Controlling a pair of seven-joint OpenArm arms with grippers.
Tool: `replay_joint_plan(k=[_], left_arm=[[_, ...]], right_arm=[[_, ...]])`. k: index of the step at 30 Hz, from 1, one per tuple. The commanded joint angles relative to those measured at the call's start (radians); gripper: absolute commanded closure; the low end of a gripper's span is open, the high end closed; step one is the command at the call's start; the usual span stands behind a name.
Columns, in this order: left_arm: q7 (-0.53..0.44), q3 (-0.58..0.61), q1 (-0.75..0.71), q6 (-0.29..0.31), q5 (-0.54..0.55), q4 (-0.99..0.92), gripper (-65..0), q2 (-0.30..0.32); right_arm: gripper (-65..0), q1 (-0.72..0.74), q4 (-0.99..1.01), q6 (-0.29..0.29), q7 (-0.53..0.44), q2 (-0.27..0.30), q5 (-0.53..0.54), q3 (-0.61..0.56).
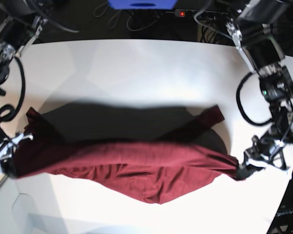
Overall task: Layout the t-shirt on the table in an organized manner, then fold the t-shirt properly
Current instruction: 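Lower the lifted shirt onto the table with both grippers, then open the left gripper to release the shirt and raise it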
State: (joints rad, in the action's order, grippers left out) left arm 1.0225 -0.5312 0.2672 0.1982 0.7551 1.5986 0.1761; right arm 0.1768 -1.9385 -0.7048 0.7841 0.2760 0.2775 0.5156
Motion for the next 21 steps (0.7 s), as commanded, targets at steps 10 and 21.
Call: replay_joint_plan(k=[10,21], left_arm=[[-0.012,-0.050,-0.211,-0.001,0.088,0.378,-0.2,-0.054],[-0.012,-0.275,-0.435,-0.001,0.358,0.400,-0.2,-0.019]], right_arm=[[0.0,-0.214,-0.029,0.007,-0.025,-0.108,0.002,0.030],[0.0,-0.293,-0.025,0.007,-0.025,-0.116,-0.001,0.116]])
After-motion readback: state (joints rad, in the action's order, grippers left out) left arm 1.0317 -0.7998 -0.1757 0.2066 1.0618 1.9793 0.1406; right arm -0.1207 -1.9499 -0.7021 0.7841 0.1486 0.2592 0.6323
